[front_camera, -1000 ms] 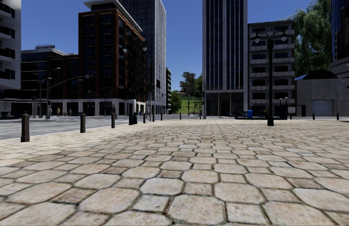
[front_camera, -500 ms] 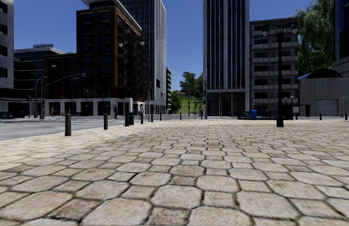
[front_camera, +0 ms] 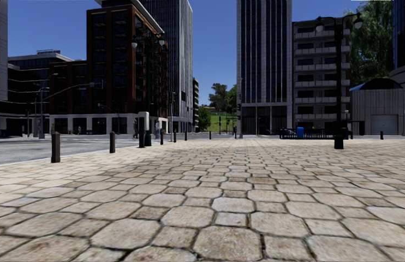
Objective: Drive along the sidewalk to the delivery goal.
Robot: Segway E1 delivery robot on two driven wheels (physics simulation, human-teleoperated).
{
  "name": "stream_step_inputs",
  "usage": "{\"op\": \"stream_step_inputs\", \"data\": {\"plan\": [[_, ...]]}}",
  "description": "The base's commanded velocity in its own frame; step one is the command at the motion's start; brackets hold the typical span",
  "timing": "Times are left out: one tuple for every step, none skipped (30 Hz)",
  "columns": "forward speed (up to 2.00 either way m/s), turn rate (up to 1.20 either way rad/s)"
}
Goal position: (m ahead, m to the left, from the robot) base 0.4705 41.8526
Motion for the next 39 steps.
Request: {"op": "stream_step_inputs", "data": {"plan": [[2.00,0.00],[2.00,0.00],[2.00,0.00],[2.00,0.00],[2.00,0.00],[2.00,0.00],[2.00,0.00],[2.00,0.00],[2.00,0.00],[2.00,0.00],[2.00,0.00],[2.00,0.00],[2.00,0.00],[2.00,0.00],[2.00,0.00],[2.00,0.00],[2.00,0.00],[2.00,0.00],[2.00,0.00],[2.00,0.00],[2.00,0.00],[2.00,0.00],[2.00,0.00],[2.00,0.00],[2.00,0.00],[2.00,0.00],[2.00,0.00],[2.00,0.00],[2.00,0.00],[2.00,0.00],[2.00,0.00],[2.00,0.00],[2.00,0.00],[2.00,0.00],[2.00,0.00],[2.00,0.00],[2.00,0.00],[2.00,0.00],[2.00,0.00]]}}
